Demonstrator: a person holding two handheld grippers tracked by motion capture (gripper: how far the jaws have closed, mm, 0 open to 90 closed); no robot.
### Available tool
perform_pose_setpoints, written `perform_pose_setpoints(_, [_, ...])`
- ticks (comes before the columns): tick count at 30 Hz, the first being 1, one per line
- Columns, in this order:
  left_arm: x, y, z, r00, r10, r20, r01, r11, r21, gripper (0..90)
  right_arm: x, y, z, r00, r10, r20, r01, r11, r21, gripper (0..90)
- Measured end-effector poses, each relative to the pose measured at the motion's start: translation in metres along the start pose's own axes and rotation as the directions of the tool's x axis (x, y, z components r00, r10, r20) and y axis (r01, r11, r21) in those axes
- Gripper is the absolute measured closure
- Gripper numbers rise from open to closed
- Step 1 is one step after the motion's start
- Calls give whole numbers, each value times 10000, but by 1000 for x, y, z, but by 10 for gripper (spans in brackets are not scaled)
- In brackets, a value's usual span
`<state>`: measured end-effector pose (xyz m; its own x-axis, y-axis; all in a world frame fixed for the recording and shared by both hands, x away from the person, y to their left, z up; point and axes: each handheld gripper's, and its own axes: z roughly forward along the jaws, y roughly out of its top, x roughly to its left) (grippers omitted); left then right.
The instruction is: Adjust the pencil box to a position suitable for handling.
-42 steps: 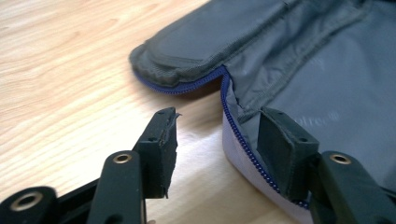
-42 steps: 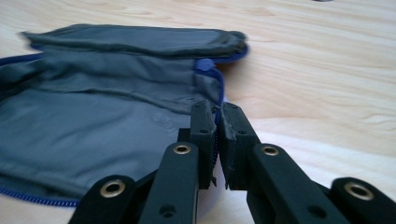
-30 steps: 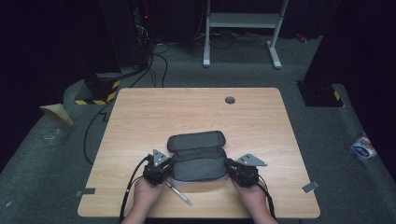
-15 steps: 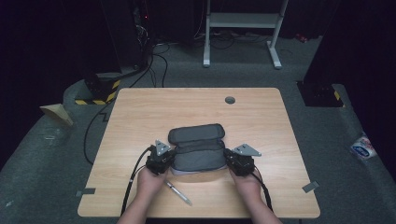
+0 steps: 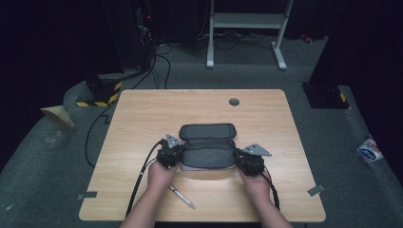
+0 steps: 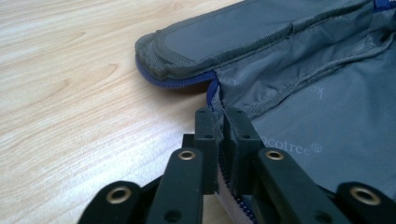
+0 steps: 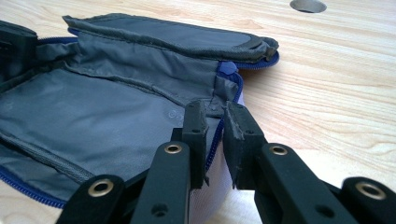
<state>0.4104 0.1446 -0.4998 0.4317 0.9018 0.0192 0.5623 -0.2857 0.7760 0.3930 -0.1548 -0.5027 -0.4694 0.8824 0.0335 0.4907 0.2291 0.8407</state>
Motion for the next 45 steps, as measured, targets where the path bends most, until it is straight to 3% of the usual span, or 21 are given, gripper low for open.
perform_pose_setpoints(2, [1, 1, 0, 10000, 1, 3, -1, 10000, -54, 801, 0, 0, 1, 10000, 37, 2, -37, 10000, -6, 782])
perform_pose_setpoints(4, [3, 3, -6, 9999, -150, 1, 150, 9994, -313, 710, -1, 2, -1, 9998, 96, -162, -98, 9998, -144, 719])
perform_pose_setpoints(10, [9, 1, -35, 9996, -11, -270, -13, 9960, -896, 607, -1, 7, -28, 9992, -27, -402, -10, 9958, -917, 631])
perform_pose_setpoints(14, [15, -16, -61, 9995, -183, -240, 158, 9947, -1017, 576, -8, 0, -46, 9988, -16, -490, -27, 9961, -877, 606])
perform_pose_setpoints(20, [7, -60, -80, 9999, 53, -89, -55, 9999, -162, 556, -13, -27, -60, 9984, -201, -522, 173, 9984, -547, 594])
perform_pose_setpoints(21, [7, -60, -80, 9999, 53, -89, -55, 9999, -162, 553, -13, -27, -60, 9984, -201, -522, 173, 9984, -547, 594])
perform_pose_setpoints(22, [5, -74, -87, 9998, -195, 66, 196, 9998, -86, 553, -11, -35, -60, 9979, -126, -630, 100, 9991, -413, 591])
perform_pose_setpoints(24, [5, -83, -95, 9987, -499, 141, 499, 9987, -43, 557, -9, -38, -58, 9970, -285, -719, 272, 9994, -193, 586])
perform_pose_setpoints(28, [-1, -93, -102, 9987, -466, 203, 466, 9989, 28, 543, -7, -39, -59, 9962, -328, -805, 309, 9992, -251, 586])
perform_pose_setpoints(32, [-8, -93, -100, 9989, -410, 243, 409, 9991, 79, 501, -5, -39, -58, 9953, -470, -846, 451, 9987, -240, 585])
perform_pose_setpoints(36, [-32, -95, -99, 9994, 292, 166, -292, 9996, 35, 352, -5, -40, -58, 9955, -440, -838, 425, 9989, -202, 584])
perform_pose_setpoints(39, [-48, -97, -98, 9974, 723, 38, -723, 9970, 262, 273, -5, -40, -57, 9959, -422, -805, 410, 9990, -172, 583])
perform_pose_setpoints(41, [-53, -98, -97, 9959, 899, -127, -896, 9958, 193, 242, -6, -41, -56, 9958, -426, -807, 414, 9990, -160, 581])
perform_pose_setpoints(45, [-52, -98, -96, 9961, 812, -339, -808, 9967, 122, 234, -5, -41, -56, 9960, -369, -809, 361, 9993, -111, 579])
